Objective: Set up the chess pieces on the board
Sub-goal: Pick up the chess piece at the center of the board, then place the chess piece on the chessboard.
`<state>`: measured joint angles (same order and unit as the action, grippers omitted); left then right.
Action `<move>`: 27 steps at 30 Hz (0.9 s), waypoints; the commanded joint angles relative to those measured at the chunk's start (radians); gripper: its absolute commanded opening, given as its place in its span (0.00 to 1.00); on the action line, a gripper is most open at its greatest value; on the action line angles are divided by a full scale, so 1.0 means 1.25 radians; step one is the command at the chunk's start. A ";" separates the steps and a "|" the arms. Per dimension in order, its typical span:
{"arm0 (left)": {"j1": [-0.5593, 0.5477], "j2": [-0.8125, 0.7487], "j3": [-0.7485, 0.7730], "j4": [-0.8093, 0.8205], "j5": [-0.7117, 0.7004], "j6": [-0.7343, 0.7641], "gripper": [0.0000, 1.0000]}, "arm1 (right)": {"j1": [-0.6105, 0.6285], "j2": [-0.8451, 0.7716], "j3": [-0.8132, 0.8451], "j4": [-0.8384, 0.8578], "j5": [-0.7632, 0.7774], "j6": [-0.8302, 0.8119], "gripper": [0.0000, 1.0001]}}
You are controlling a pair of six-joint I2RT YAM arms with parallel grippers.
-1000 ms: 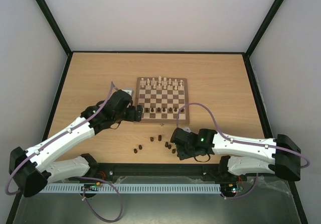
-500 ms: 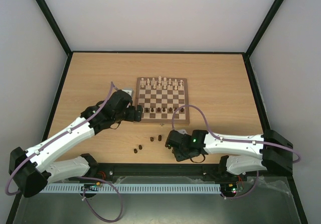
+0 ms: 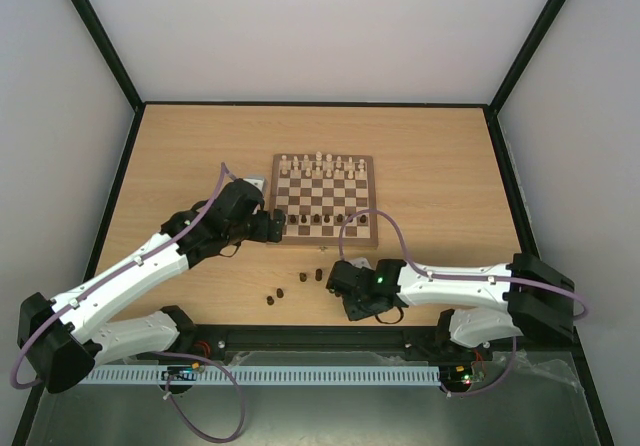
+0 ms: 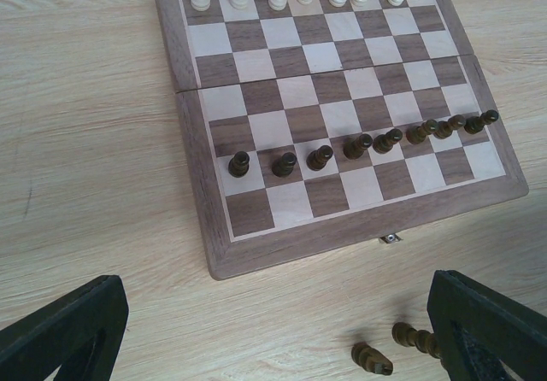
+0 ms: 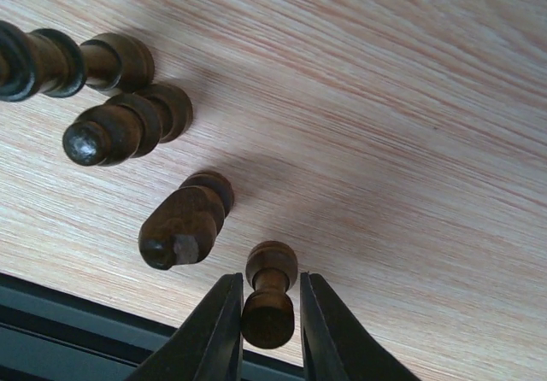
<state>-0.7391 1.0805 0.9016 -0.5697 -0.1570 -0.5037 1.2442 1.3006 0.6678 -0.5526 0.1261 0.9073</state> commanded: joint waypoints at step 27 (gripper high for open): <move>0.005 -0.026 -0.014 0.012 0.023 0.015 0.99 | -0.382 0.066 0.353 -0.191 0.071 -0.285 0.14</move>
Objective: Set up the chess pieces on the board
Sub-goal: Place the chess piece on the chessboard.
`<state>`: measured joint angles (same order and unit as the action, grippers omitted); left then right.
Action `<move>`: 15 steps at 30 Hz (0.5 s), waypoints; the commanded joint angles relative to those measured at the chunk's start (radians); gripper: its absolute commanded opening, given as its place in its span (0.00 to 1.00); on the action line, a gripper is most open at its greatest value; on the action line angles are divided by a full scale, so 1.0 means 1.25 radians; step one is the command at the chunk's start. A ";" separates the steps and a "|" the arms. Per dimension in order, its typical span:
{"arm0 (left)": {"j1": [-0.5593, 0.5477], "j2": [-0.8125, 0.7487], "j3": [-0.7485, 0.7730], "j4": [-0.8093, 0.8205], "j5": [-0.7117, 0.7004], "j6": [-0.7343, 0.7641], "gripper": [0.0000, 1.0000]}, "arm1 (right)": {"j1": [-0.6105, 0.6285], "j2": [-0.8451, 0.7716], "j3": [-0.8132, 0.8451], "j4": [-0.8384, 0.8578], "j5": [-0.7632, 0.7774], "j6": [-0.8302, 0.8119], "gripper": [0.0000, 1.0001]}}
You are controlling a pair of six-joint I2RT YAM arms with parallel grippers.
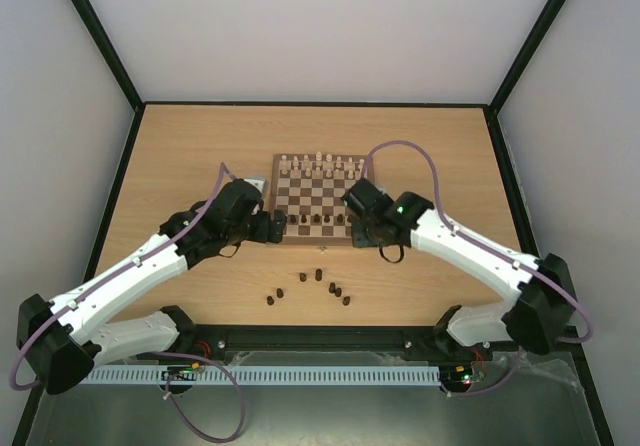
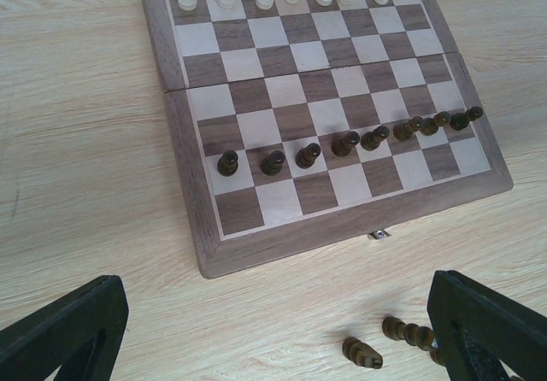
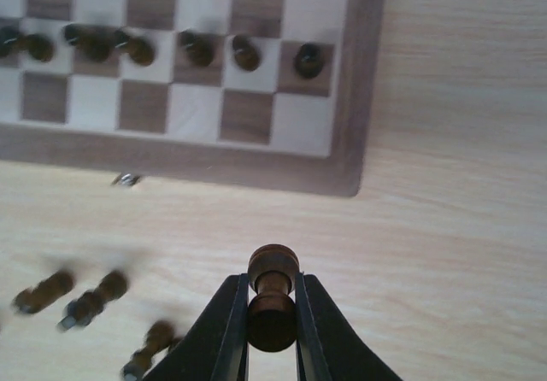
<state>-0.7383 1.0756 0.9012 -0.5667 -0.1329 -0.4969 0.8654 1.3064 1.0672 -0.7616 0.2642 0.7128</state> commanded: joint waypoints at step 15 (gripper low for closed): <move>0.011 -0.020 -0.014 0.011 0.007 0.011 0.99 | -0.199 0.264 0.122 0.022 -0.129 -0.257 0.11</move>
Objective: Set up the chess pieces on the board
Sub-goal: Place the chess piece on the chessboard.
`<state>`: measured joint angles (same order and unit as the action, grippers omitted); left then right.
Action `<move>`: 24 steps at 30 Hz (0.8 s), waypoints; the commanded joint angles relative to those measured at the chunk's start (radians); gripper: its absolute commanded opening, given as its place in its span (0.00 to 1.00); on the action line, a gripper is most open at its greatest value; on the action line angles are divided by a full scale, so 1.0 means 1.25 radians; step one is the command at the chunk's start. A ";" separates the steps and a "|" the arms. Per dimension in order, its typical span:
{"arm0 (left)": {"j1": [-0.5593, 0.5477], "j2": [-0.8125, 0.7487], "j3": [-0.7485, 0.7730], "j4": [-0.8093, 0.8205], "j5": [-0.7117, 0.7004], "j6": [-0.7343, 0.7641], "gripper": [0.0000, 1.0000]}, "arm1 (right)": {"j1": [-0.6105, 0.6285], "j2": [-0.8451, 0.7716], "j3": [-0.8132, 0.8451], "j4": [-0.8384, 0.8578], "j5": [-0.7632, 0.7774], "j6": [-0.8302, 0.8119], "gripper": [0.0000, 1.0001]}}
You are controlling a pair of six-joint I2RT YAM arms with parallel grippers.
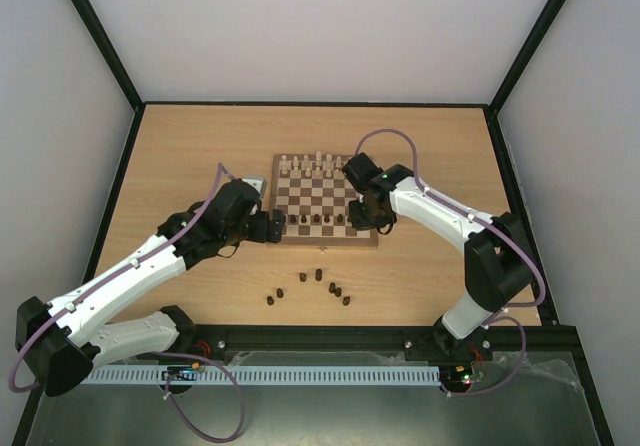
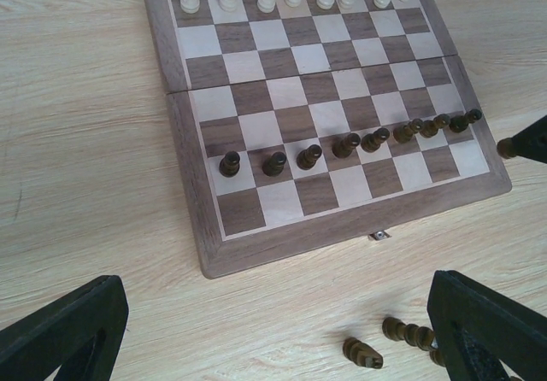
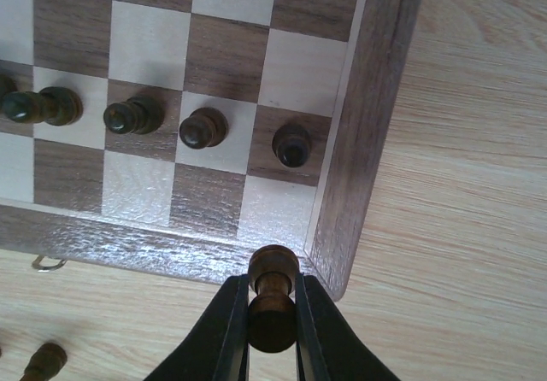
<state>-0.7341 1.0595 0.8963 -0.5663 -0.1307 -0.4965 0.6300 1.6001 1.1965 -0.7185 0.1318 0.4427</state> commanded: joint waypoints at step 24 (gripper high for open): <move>0.015 0.001 -0.011 0.011 0.008 0.011 0.99 | -0.033 0.114 0.004 0.031 -0.040 -0.065 0.11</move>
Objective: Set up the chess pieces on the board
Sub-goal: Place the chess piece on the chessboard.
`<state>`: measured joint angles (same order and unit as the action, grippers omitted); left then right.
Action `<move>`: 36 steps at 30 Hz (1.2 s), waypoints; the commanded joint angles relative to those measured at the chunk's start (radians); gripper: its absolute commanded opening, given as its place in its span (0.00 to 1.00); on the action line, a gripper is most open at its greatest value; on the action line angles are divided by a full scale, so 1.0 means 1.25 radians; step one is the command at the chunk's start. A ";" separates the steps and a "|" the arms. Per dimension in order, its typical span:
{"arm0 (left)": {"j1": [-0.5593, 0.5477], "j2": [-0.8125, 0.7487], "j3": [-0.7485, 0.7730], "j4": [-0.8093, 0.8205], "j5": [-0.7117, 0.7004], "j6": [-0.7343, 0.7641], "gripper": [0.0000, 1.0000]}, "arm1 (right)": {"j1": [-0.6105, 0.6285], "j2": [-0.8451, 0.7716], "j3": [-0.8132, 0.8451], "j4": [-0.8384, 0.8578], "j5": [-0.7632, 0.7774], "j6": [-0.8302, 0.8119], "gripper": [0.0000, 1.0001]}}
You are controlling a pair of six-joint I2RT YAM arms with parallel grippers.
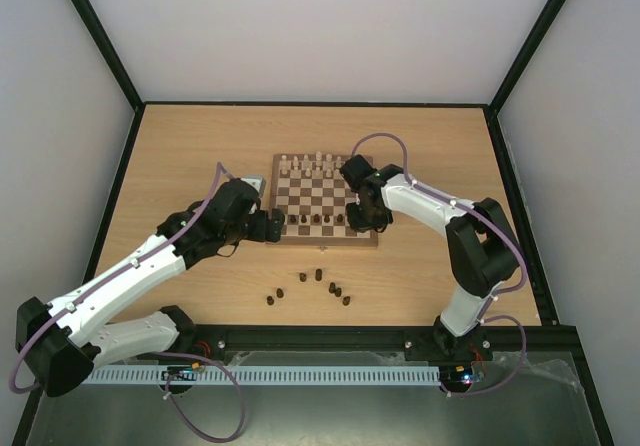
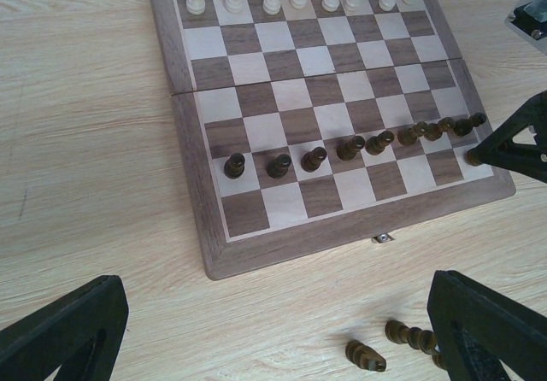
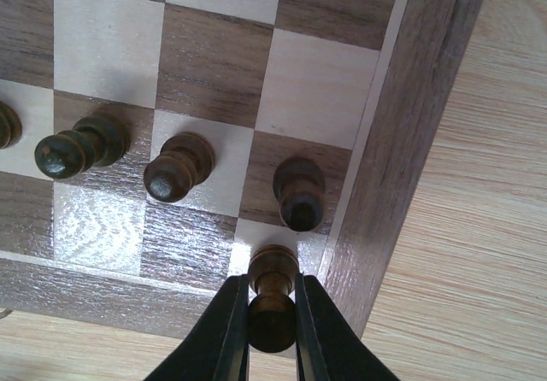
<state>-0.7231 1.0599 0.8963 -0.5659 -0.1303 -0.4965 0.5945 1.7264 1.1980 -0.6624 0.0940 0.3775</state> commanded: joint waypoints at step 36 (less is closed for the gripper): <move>0.008 0.027 0.007 -0.026 0.019 -0.022 0.99 | -0.004 -0.181 -0.051 0.007 -0.029 0.008 1.00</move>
<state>-0.7185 1.0801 0.8963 -0.5686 -0.1337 -0.5037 0.5945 1.6005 1.1664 -0.6373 0.0750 0.3794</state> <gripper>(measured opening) 0.991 0.738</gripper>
